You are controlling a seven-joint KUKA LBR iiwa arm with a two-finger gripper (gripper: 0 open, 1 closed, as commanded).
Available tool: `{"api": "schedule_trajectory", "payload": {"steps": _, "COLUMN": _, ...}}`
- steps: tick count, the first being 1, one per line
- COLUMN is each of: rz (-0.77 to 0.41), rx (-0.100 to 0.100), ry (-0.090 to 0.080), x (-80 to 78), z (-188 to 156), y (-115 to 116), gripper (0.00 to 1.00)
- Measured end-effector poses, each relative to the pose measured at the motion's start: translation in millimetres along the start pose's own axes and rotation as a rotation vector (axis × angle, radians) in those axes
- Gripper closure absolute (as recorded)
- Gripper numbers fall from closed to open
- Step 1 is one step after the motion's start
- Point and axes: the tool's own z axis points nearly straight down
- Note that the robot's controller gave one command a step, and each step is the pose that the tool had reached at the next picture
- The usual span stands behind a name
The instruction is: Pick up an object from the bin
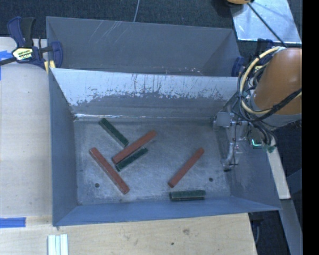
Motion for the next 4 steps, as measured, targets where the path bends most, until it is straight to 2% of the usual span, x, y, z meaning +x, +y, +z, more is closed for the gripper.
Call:
{"api": "schedule_trajectory", "payload": {"steps": 1, "rz": -0.092, "rx": 0.003, "ry": -0.007, "x": -3.8, "z": 21.6, "y": 10.1, "gripper": 0.0}}
{"api": "schedule_trajectory", "payload": {"steps": 2, "rz": -0.381, "rx": -0.001, "ry": 0.001, "x": -12.7, "z": 64.5, "y": 48.3, "gripper": 0.0}}
{"api": "schedule_trajectory", "payload": {"steps": 3, "rz": -0.484, "rx": -0.001, "ry": 0.001, "x": 0.0, "z": 86.7, "y": 10.6, "gripper": 1.0}}
{"api": "schedule_trajectory", "payload": {"steps": 4, "rz": -0.485, "rx": -0.001, "ry": 0.001, "x": 0.0, "z": 86.7, "y": 10.6, "gripper": 1.0}}
